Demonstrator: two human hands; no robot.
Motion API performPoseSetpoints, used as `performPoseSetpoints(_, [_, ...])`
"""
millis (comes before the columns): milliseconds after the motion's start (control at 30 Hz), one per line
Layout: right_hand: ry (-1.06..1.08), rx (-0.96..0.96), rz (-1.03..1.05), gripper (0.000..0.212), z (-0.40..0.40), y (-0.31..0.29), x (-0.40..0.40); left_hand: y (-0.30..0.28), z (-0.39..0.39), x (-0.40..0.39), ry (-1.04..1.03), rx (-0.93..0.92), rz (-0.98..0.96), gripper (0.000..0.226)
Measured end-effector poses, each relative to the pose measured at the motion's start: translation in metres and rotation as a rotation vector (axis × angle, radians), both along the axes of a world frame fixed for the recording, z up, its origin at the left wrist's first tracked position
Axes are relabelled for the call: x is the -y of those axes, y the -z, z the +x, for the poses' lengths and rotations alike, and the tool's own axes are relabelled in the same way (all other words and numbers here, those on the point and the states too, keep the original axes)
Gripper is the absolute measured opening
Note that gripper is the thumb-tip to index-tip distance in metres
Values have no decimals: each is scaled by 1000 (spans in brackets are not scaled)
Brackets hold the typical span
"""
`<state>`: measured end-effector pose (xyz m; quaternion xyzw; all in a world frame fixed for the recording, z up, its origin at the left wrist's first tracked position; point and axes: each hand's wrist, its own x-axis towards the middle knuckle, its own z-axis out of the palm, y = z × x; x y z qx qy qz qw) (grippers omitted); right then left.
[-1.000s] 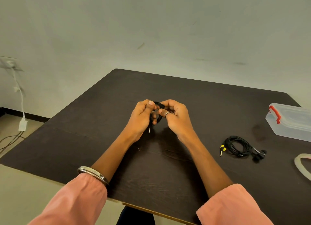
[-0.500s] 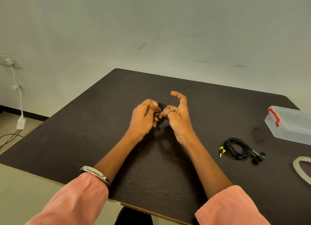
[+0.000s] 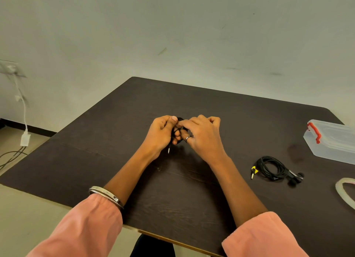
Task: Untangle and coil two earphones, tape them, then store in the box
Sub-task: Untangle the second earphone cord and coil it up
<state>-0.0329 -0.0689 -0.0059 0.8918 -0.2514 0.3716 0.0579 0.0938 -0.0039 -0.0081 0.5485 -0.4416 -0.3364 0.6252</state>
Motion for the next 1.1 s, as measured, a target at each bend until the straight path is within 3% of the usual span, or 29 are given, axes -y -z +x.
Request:
performPoseSetpoints(100, [-29,9,73,12,0,-1,0,0,1,-1,-36,-2,-5,32])
performPoseSetpoints(267, [-263,264,497,15,3,-4,-2,4,11,4,-51,95,2,29])
performPoseSetpoints(433, [-383,436,1119,15,6,-14,-19,4,9,5,-99,139,1,30])
performPoseSetpoints(633, [-498,622,1486,32,11,-10,-17,-1,8,4,-76,38,-25,29])
performPoseSetpoints(733, [-538,709,1523,36,12,-9,-18,-2,7,3,-61,40,-58,28])
performPoseSetpoints(933, [-440,679,1046,11,14,0,-10,1,6,3,-140,160,49,28])
performPoseSetpoints(1100, [-443,727,1207,13,12,-2,-12,0,6,3,-108,165,105,28])
